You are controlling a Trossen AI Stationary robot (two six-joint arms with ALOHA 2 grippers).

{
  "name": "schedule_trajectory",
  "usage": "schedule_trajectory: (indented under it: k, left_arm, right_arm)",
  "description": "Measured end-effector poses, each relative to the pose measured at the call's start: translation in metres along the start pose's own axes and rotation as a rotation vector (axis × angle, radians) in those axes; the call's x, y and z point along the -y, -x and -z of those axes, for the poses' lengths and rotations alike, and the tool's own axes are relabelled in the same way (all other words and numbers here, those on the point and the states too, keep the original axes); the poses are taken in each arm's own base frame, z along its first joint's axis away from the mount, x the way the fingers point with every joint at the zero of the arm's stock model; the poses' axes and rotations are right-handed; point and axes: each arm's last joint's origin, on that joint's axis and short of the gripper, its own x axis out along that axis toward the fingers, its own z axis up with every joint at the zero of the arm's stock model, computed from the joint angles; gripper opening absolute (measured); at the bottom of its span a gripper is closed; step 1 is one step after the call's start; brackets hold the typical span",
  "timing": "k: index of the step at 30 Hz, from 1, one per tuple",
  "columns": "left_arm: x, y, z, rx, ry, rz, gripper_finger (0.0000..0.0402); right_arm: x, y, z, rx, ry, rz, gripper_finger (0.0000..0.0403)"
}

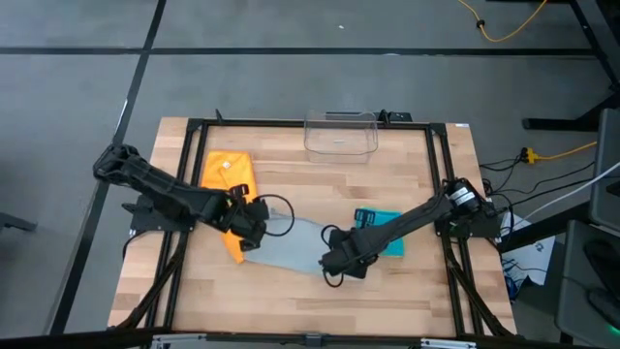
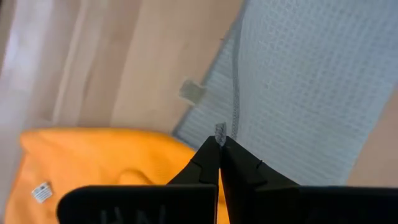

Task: Fold microfiber towels
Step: Fold the gray microfiber towel

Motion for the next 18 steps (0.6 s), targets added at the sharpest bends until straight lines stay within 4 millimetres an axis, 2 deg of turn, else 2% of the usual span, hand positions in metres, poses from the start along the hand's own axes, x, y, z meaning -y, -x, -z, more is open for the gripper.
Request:
schedule_trajectory:
  k: [4, 8, 14, 18]
  left_arm:
    - [-0.011, -0.005, -0.005, -0.016, 0.041, -0.028, 0.0014]
    - [-0.020, -0.008, -0.008, -0.036, 0.071, -0.045, 0.0049]
    - [-0.028, -0.012, -0.011, -0.044, 0.097, -0.062, 0.0113]
    - [-0.031, -0.013, -0.012, -0.050, 0.110, -0.069, 0.0134]
  right_arm:
    - [0.004, -0.015, 0.003, -0.042, 0.053, 0.025, 0.0044]
    - [0.010, -0.025, 0.003, -0.079, 0.048, 0.046, 0.0083]
    - [0.015, -0.027, 0.001, -0.082, 0.108, 0.067, 0.0134]
    - [0.019, -0.024, 0.006, -0.135, 0.187, 0.098, 0.0153]
